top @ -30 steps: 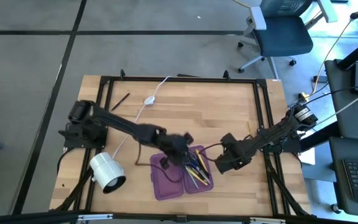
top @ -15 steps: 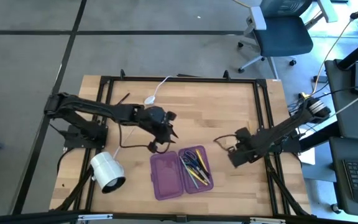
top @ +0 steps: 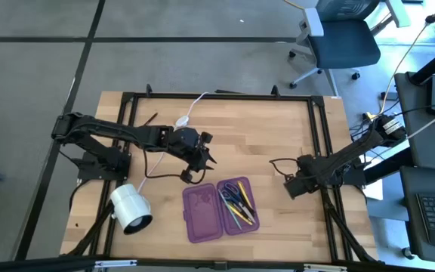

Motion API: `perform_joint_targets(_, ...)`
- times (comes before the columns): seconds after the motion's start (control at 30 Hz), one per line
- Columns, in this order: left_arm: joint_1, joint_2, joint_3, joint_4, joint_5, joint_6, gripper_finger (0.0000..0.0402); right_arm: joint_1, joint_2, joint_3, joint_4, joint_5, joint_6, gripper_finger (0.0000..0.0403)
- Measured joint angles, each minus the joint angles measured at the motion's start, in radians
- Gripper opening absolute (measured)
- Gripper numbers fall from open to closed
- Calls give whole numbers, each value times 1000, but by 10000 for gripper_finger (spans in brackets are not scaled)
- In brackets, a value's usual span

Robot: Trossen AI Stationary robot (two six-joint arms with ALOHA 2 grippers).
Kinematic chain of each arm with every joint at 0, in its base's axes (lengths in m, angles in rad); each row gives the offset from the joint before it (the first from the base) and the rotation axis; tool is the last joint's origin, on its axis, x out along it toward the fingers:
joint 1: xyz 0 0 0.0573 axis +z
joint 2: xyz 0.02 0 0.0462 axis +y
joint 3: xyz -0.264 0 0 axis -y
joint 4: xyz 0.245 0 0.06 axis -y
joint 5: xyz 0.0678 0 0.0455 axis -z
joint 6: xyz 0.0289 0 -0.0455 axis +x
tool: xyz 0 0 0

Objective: Pick & place school supplies into a supply box
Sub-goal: Put the yellow pencil into the purple supply box

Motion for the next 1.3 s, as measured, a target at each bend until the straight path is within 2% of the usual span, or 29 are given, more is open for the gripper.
perform_joint_targets(0.43,0,0,0,-9,-1,2,98,-50,0,-4,12,-5,-8,124)
perform_joint_targets(0.77,0,0,0,-27,-1,2,98,-144,0,-4,12,-88,-146,124)
perform_joint_targets(0.97,0,1,0,-34,-1,2,98,-193,1,-4,12,-92,-312,124)
perform_joint_targets(1.3,0,1,0,-33,-1,2,98,-356,1,-4,12,-224,-583,124)
